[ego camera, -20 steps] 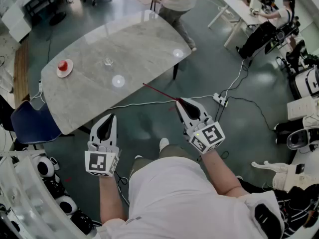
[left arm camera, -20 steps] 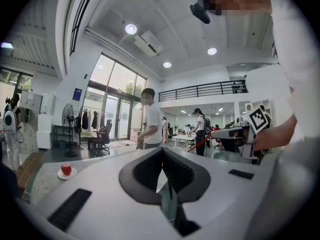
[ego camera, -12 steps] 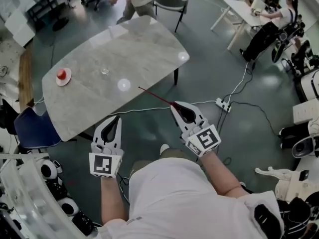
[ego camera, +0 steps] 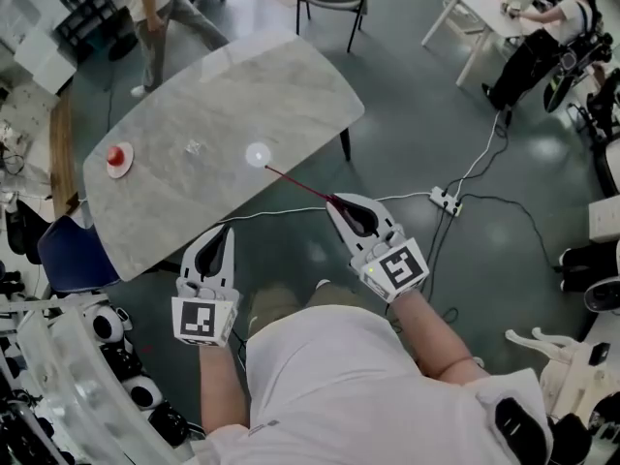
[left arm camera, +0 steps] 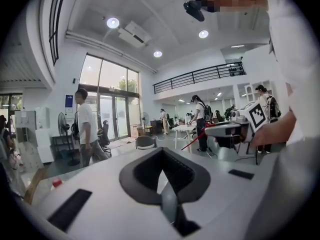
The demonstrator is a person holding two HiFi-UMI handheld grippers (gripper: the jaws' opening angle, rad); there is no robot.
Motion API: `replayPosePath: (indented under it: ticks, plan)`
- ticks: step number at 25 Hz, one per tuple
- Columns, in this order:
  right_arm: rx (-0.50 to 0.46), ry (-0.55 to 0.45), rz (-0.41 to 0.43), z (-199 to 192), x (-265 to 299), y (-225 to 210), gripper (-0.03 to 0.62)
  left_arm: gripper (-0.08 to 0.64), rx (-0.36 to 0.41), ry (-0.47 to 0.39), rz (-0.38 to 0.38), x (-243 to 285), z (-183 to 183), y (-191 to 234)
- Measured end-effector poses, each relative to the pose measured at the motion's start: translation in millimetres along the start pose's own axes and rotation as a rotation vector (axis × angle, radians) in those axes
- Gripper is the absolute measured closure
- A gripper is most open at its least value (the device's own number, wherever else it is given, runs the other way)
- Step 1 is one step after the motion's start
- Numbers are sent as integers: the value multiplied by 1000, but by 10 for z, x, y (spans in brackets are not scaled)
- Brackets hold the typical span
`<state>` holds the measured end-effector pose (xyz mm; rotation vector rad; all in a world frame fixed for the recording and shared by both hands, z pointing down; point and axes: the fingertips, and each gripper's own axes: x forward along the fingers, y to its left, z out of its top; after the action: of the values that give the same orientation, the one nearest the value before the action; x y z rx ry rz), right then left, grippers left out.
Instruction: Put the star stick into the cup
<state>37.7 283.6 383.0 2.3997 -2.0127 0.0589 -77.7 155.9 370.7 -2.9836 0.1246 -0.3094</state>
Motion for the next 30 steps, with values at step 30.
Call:
replayPosePath:
  ticks: [30]
  plan:
    - [33,96,-108,-5,2509,-909,566,558,-71,16,-29,1380,-392,2522]
